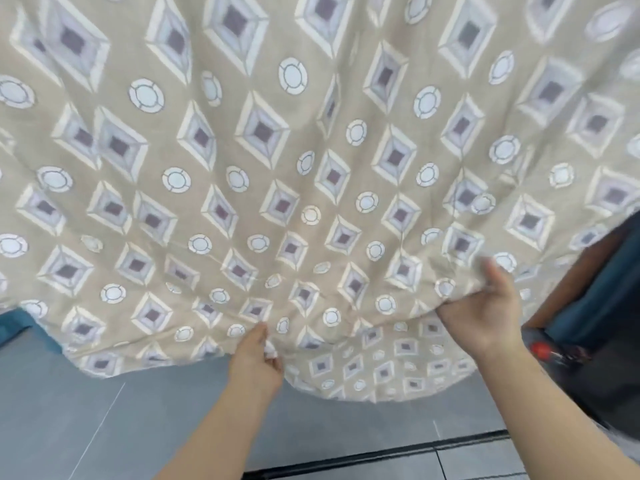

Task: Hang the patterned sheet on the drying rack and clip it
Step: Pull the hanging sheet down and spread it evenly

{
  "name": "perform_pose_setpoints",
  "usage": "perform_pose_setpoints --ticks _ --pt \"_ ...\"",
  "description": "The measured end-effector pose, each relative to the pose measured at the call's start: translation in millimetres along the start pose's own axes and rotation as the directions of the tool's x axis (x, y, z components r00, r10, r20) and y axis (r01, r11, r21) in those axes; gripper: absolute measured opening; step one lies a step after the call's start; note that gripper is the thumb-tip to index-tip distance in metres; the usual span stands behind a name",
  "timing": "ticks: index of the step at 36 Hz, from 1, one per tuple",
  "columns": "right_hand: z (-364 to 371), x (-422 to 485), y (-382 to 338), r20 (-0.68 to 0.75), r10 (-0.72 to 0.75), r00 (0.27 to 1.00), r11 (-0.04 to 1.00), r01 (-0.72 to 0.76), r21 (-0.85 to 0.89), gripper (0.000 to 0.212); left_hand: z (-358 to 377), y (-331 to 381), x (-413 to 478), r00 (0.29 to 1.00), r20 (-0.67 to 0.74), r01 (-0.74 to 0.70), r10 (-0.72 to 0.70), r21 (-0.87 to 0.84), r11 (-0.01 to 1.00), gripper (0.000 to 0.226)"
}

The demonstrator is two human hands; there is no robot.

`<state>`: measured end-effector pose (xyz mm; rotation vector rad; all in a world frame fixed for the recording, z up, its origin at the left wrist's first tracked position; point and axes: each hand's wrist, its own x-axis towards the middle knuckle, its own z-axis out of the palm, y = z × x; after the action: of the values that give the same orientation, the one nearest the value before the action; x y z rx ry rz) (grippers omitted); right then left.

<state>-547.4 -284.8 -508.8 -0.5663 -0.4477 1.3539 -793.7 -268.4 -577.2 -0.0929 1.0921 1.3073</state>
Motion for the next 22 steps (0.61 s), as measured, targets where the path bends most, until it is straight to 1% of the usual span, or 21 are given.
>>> perform_pose_setpoints --ticks 1,2,4,5,7,8,10,12,14,16,17,19,20,21,22 --pt "3.0 1.2 -10.2 -0.030 -0.031 0.999 0.998 0.033 0.052 0.084 7.9 -2.2 -5.8 0.999 0.026 0.022 -0.022 -0.025 0.999 0.015" --pt "5.4 1.9 -19.2 -0.055 -0.055 0.997 0.996 0.059 0.071 0.079 16.0 -5.2 -11.7 0.998 0.060 0.035 -0.034 -0.023 0.999 0.015" --pt "6.1 3.0 -31.0 -0.122 -0.074 0.990 0.996 0.079 0.037 0.058 31.8 -13.8 -19.6 0.989 0.132 0.061 -0.060 0.003 0.998 0.018" --pt "3.8 4.2 -33.3 -0.153 -0.083 0.985 0.996 0.086 0.017 0.057 39.3 -19.1 -23.3 0.980 0.183 0.073 -0.078 0.033 0.997 0.021" --pt "-5.1 6.3 -34.6 -0.201 -0.095 0.975 0.995 0.088 -0.044 0.066 52.6 -29.6 -29.6 0.957 0.270 0.077 -0.110 0.128 0.989 0.018" --pt "-9.1 6.3 -33.6 -0.221 -0.099 0.970 0.992 0.080 -0.096 0.059 57.6 -33.5 -31.9 0.946 0.301 0.072 -0.122 0.171 0.983 0.014" --pt "-19.7 5.2 -31.2 -0.239 -0.118 0.964 0.978 0.071 -0.198 0.032 67.4 -39.5 -35.6 0.928 0.344 0.055 -0.140 0.244 0.968 0.012" --pt "-28.0 3.9 -27.0 -0.254 -0.149 0.956 0.954 0.072 -0.290 0.020 74.1 -44.8 -32.9 0.912 0.385 0.010 -0.142 0.325 0.946 0.010" --pt "-34.0 3.0 -20.6 -0.269 -0.173 0.947 0.934 0.071 -0.351 0.023 77.8 -50.5 -30.8 0.897 0.414 -0.022 -0.152 0.386 0.922 0.008" --pt "-42.2 3.7 -11.2 -0.309 -0.185 0.933 0.912 0.047 -0.407 0.037 78.3 -58.4 -27.7 0.881 0.442 -0.048 -0.171 0.441 0.896 0.009" --pt "-45.7 3.5 -5.4 -0.337 -0.180 0.924 0.901 0.018 -0.433 0.043 78.0 -62.3 -26.4 0.872 0.456 -0.065 -0.177 0.466 0.882 0.017" --pt "-53.0 0.7 10.2 -0.354 -0.130 0.926 0.887 -0.051 -0.460 0.046 77.5 -67.3 -23.6 0.849 0.494 -0.094 -0.188 0.491 0.866 0.044" --pt "-56.2 -0.9 18.8 -0.354 -0.096 0.930 0.876 -0.090 -0.474 0.050 78.2 -69.2 -23.4 0.846 0.498 -0.121 -0.188 0.522 0.844 0.049" --pt "-57.0 -4.2 26.8 -0.362 -0.070 0.930 0.860 -0.128 -0.495 0.057 80.0 -71.1 -24.9 0.847 0.503 -0.163 -0.171 0.553 0.817 0.044" --pt "-58.3 -6.4 35.1 -0.378 -0.053 0.924 0.841 -0.163 -0.515 0.066 81.2 -71.8 -26.7 0.852 0.503 -0.208 -0.148 0.582 0.786 0.034"
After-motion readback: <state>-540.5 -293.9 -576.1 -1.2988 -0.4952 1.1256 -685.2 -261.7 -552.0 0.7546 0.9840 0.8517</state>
